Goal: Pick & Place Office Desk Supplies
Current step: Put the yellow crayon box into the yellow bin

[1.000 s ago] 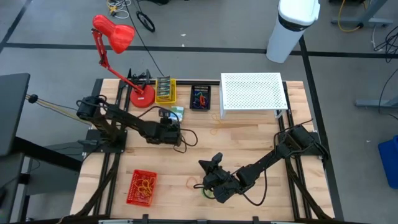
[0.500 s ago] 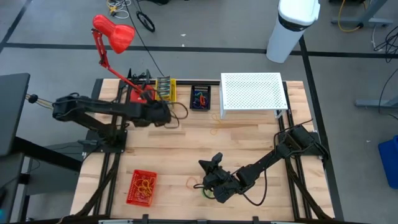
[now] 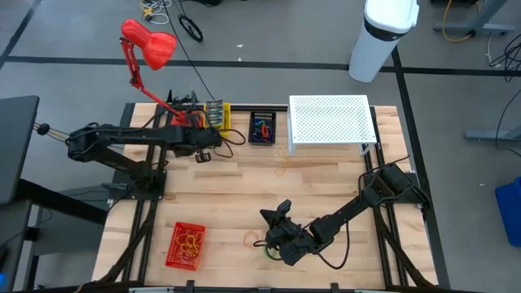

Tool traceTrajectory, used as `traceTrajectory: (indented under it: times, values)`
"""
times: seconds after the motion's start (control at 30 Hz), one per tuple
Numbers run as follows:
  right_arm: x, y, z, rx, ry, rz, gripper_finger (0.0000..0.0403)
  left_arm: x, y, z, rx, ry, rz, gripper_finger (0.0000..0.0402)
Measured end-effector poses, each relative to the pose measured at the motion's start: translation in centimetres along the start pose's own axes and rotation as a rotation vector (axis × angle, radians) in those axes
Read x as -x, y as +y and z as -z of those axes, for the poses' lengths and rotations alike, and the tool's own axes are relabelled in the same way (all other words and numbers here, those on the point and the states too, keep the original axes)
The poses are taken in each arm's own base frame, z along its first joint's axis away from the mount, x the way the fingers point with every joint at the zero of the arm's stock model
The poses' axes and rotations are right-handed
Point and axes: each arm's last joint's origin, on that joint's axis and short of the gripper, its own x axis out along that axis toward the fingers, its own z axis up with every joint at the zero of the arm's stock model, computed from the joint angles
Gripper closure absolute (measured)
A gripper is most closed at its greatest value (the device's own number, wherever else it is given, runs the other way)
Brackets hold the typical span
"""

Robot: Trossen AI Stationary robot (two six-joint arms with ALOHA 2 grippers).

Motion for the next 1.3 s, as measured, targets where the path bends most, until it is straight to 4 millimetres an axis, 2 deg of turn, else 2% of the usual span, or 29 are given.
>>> traceTrajectory:
  times: [0.33, 0.67, 0.97, 1.17, 1.3]
  values:
    - [0.0, 0.0, 0.0, 0.001, -0.002, -0.006, 0.0391, 2.0, 2.5, 0.1, 0.072, -0.094, -0.057, 0.0396]
    - [0.0, 0.0, 0.0, 0.001, -0.006, -0.016, 0.0391, -0.6, 4.2, -0.5, 0.107, -0.027, -0.173, 0.0396]
    - [0.0, 0.1, 0.0, 0.006, -0.004, -0.018, 0.0391, -2.2, 3.7, -1.6, 0.082, -0.027, -0.189, 0.0396]
    - [0.0, 0.1, 0.0, 0.005, -0.006, -0.023, 0.0391, -3.4, 2.9, -1.4, 0.026, 0.018, -0.298, 0.0396]
    - [0.0, 0.1, 0.0, 0.006, -0.006, -0.023, 0.0391, -3.5, 2.8, -1.3, 0.011, 0.022, -0.308, 0.0396]
